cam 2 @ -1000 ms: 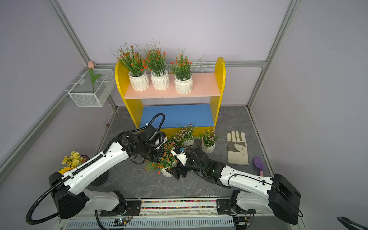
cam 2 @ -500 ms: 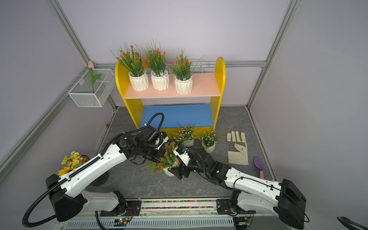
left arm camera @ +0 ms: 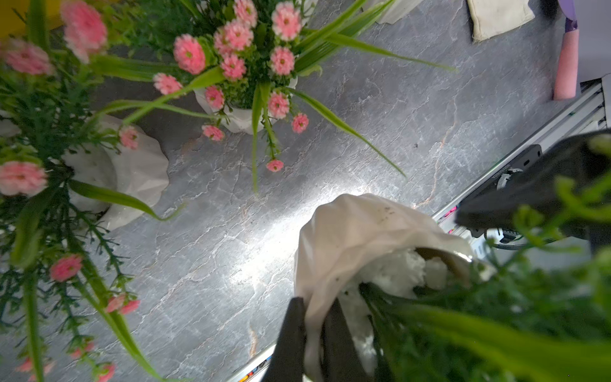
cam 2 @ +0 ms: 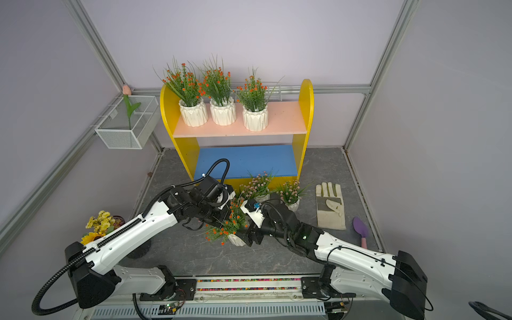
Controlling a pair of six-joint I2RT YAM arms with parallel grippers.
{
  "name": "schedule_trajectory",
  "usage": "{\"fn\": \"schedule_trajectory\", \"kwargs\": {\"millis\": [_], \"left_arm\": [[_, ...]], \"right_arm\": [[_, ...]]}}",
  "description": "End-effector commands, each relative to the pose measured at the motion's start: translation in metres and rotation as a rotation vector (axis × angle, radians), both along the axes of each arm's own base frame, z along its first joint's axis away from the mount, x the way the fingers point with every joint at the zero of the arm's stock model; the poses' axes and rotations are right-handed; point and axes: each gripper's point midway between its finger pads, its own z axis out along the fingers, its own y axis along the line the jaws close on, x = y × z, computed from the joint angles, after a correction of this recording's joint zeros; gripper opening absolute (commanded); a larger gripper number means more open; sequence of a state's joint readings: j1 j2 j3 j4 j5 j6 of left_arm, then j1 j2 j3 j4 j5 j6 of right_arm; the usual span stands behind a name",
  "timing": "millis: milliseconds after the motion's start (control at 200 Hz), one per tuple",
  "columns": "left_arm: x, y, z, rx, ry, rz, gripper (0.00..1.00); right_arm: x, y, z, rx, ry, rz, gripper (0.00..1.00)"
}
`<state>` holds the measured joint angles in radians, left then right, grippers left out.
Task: Place the baby's breath potted plants on the rack by color
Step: Pick up the baby's breath potted plant from the center of the board.
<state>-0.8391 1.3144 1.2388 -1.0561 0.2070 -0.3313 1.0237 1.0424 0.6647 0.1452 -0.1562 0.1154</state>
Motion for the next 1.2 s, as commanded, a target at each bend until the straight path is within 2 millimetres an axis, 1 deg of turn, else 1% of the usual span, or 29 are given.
{"fn": "schedule_trajectory", "kwargs": {"millis": [0,160,425,675,945,1195], "left_arm": [[0.001,-0.007,0.015,-0.061,-0.038,-0.011,0.0],[0.002,-0.006,0.015,-0.054,-0.04,-0.011,0.0],[0.002,-0.005,0.017,-0.044,-0.045,-0.009,0.0],[0.004,-0.006,0.02,-0.045,-0.051,-0.014,0.0],[0.005,-0.006,0.021,-0.043,-0.05,-0.017,0.0],[0.004,-0.007,0.021,-0.048,-0.049,-0.015,0.0]], "right_arm": [[-0.003,0.001,0.017,0.021,-0.048,0.021,0.88],[-0.006,0.003,0.006,-0.021,-0.019,0.04,0.88],[-0.009,-0.005,-0.014,-0.07,0.015,0.038,0.88],[-0.014,-0.002,-0.018,-0.075,0.026,0.07,0.88],[-0.011,0.008,-0.028,-0.096,0.042,0.085,0.88],[-0.014,0.014,-0.022,-0.068,0.04,0.116,0.88]]}}
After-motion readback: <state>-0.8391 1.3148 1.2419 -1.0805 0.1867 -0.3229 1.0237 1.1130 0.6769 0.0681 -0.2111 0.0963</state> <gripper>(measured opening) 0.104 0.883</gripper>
